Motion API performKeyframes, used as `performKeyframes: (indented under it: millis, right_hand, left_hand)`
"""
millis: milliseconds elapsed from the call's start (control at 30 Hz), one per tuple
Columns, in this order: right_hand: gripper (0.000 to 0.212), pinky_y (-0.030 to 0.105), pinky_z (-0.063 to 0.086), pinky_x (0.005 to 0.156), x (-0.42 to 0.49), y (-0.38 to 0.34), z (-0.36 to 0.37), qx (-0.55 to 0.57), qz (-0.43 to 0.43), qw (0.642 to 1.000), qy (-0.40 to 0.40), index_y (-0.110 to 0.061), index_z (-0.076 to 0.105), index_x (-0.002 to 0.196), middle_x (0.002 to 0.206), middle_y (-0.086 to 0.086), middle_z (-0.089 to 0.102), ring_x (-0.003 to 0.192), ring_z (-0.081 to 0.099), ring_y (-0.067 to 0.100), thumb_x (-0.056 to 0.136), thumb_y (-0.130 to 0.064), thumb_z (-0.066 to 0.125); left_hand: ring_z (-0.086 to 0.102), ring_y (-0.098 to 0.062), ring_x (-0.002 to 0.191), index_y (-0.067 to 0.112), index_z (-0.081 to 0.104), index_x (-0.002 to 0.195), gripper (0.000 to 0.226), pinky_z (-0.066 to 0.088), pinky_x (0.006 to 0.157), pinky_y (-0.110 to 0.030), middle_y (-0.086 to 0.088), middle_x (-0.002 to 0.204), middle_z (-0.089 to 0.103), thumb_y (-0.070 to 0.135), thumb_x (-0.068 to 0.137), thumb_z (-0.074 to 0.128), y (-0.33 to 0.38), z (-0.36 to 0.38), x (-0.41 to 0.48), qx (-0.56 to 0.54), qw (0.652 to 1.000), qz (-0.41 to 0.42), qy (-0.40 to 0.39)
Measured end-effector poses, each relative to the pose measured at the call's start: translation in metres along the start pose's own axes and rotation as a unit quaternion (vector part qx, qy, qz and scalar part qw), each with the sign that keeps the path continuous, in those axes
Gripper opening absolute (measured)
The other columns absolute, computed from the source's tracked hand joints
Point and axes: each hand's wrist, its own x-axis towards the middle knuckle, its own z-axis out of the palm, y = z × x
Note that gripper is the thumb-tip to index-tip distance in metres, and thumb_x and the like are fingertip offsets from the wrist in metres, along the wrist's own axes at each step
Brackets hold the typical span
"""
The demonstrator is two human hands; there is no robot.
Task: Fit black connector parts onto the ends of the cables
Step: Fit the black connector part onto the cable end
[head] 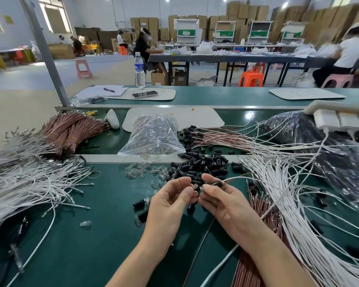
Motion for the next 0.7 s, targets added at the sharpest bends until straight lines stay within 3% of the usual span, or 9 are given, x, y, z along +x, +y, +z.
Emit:
performKeyframes:
  millis: [533, 700]
  right_hand:
    - [0.038, 0.034, 0.062, 0.080, -0.0003, 0.0011, 0.0000, 0.007, -0.002, 1.000, 0.007, -0.006, 0.073, 0.110, 0.080, 0.015, 0.071, 0.075, 0.071, 0.024, 0.072, -0.009, 0.073]
    - [0.039, 0.029, 0.062, 0.071, -0.0011, -0.0003, 0.0002, 0.009, -0.003, 1.000, 0.003, -0.005, 0.070, 0.113, 0.078, 0.014, 0.072, 0.072, 0.073, 0.022, 0.073, -0.007, 0.071]
  left_hand:
    - [0.075, -0.018, 0.094, 0.015, 0.073, 0.107, 0.014, 0.056, 0.084, -0.019, -0.004, 0.095, 0.078, 0.010, 0.095, 0.067, -0.0035, 0.0007, -0.0034, 0.011, 0.999, 0.028, -0.029]
    - [0.075, -0.017, 0.093, 0.016, 0.073, 0.106, 0.014, 0.056, 0.084, -0.019, -0.003, 0.095, 0.079, 0.008, 0.097, 0.066, -0.0043, 0.0011, -0.0041, 0.024, 0.999, 0.035, -0.030]
